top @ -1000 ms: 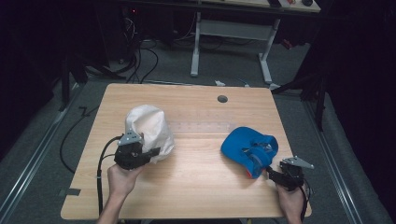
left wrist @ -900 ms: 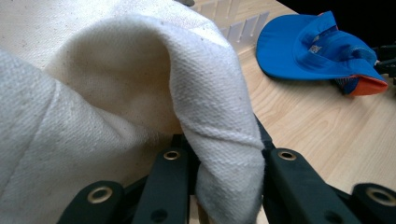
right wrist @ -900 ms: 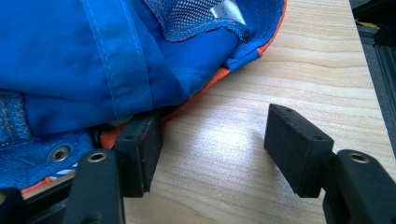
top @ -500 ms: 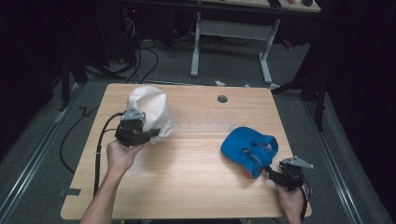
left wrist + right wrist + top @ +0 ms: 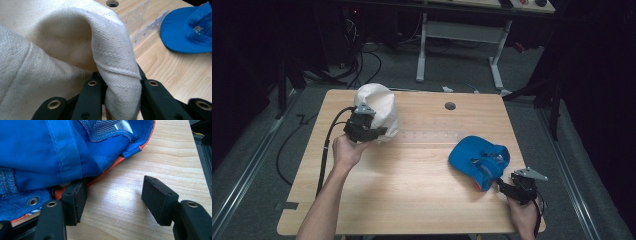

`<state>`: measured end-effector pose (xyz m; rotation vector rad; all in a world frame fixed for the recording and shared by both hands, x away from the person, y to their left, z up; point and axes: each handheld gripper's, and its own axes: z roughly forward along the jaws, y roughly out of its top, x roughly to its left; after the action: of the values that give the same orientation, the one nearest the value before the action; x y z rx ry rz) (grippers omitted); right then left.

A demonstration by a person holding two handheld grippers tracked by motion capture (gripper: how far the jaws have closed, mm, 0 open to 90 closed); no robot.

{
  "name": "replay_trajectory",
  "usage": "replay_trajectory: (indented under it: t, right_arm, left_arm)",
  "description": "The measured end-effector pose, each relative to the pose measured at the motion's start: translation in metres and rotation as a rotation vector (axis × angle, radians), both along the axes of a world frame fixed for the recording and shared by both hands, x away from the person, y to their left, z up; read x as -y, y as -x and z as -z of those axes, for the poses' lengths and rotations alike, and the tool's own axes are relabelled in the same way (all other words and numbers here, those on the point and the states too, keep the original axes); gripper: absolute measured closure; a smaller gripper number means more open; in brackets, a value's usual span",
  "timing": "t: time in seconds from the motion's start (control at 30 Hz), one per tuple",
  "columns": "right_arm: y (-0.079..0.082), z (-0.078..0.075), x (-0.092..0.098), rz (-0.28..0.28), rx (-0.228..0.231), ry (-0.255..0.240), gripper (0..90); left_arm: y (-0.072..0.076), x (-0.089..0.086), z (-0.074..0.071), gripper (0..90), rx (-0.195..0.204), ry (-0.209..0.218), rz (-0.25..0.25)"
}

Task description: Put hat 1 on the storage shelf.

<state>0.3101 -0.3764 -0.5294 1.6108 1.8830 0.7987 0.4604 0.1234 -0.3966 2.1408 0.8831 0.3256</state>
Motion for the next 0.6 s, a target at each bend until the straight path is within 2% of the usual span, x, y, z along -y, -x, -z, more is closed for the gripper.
replay_trajectory:
  t: [0.2, 0.6]
  right_arm:
    - [0.000, 0.000, 0.000, 0.000, 0.000, 0.000, 37.2]
    - [0.000, 0.000, 0.000, -0.001, 0.000, 0.000, 37.2]
  left_arm:
    - [-0.008, 0.004, 0.001, 76.7, -0.001, -0.048, -0.001]
    - [-0.015, 0.003, 0.005, 76.8, -0.015, -0.042, -0.017]
